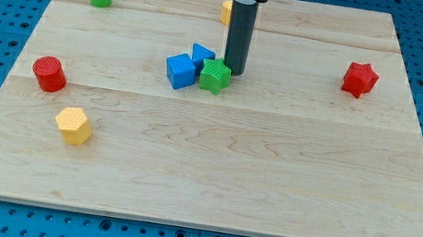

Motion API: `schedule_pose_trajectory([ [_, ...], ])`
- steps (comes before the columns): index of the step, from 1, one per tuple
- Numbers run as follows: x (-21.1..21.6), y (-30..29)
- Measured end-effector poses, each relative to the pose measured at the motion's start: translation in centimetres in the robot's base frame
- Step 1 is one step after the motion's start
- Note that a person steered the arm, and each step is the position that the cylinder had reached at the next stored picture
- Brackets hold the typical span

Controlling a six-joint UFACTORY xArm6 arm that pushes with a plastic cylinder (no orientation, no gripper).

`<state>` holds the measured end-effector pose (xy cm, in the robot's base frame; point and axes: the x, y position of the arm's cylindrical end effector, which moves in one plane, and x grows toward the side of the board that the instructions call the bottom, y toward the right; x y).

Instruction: Move your arm towards the top center

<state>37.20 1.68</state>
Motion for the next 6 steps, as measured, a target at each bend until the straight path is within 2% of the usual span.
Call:
schedule_pose_trajectory([
  [2,-3.3,5.8],
  [4,-3.7,5.8],
  [5,-6.7,5.2],
  [6,-7.6,3.0],
])
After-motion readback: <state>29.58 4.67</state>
